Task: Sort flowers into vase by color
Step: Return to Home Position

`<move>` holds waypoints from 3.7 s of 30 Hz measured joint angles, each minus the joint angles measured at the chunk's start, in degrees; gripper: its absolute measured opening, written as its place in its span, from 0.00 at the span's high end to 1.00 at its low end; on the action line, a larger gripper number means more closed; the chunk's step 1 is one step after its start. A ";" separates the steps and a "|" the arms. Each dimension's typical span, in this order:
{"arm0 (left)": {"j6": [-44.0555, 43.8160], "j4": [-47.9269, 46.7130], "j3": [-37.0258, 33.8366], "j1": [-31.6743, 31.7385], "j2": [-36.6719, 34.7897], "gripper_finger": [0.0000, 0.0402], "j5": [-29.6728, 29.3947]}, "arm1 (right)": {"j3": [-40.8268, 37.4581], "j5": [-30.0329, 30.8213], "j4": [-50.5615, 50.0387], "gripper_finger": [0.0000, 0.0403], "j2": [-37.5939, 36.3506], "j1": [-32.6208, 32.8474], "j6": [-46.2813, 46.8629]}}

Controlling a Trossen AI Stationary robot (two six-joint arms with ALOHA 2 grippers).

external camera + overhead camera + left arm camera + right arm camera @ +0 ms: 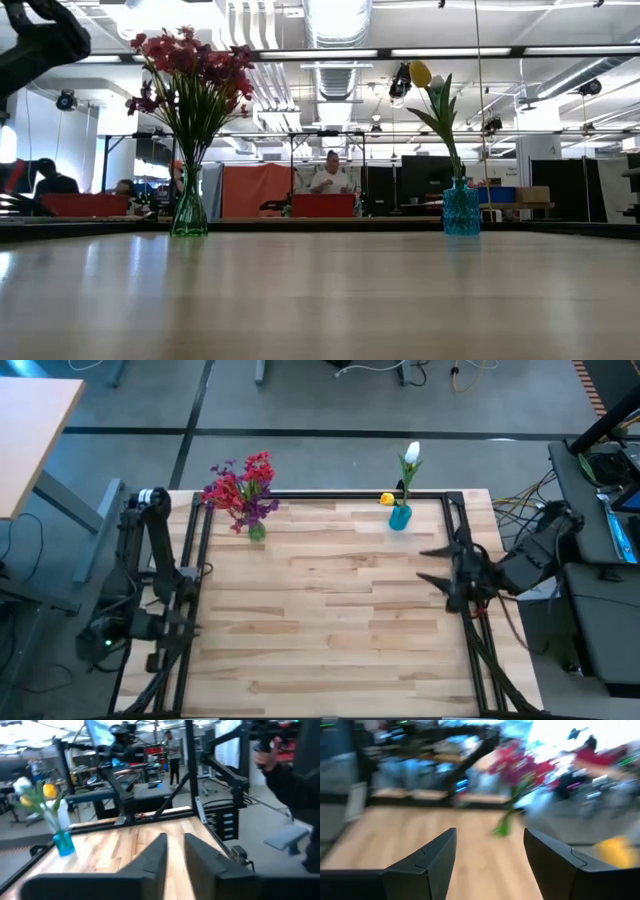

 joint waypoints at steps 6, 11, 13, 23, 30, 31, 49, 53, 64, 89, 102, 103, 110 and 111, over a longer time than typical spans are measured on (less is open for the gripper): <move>-7.49 0.29 -6.16 9.94 -0.09 0.98 2.84 | -8.39 -16.47 -0.25 0.44 -4.36 1.40 9.13; -14.96 1.63 -13.27 22.93 -0.35 1.00 11.34 | -20.94 -19.74 14.90 0.44 -7.69 1.38 5.69; -13.43 2.93 -15.02 27.38 -1.08 1.00 15.98 | -25.65 -19.63 21.79 0.44 -9.70 1.22 1.98; 6.99 5.81 -20.53 38.88 -15.04 1.00 20.06 | -36.40 -29.37 37.52 0.45 -19.40 -11.39 -10.17; 14.39 7.66 -23.86 39.45 -30.88 1.00 24.21 | -38.08 -40.01 34.39 0.45 -23.14 -24.40 -9.92; 15.01 8.41 -24.11 39.55 -32.58 1.00 23.61 | -38.69 -41.38 33.99 0.45 -23.68 -26.13 -9.19; 11.32 14.40 -35.10 48.80 -34.99 1.00 3.87 | -49.70 -48.80 40.45 0.44 -24.68 -37.66 -13.18; 17.30 13.61 -34.17 49.61 -33.23 1.00 2.23 | -49.71 -47.85 38.11 0.44 -24.00 -37.66 -12.12; 17.43 13.73 -33.58 49.61 -32.46 1.00 5.77 | -49.72 -47.65 35.74 0.44 -23.78 -37.66 -6.57; 17.43 13.78 -33.58 49.61 -31.94 1.00 12.64 | -49.77 -47.63 35.75 0.44 -23.62 -37.66 -6.59; 17.44 13.77 -33.58 49.61 -31.94 1.00 12.62 | -49.77 -47.63 35.75 0.44 -23.62 -37.66 -6.67; 17.43 13.77 -33.58 49.61 -31.94 1.00 12.62 | -49.77 -47.63 35.75 0.44 -23.62 -37.66 -6.66; 17.45 13.77 -33.58 49.61 -31.94 1.00 12.60 | -49.77 -47.63 35.75 0.44 -23.62 -37.66 -6.59; 17.44 13.77 -33.58 49.61 -31.94 1.00 12.60 | -49.77 -47.61 35.75 0.44 -23.62 -37.66 -6.61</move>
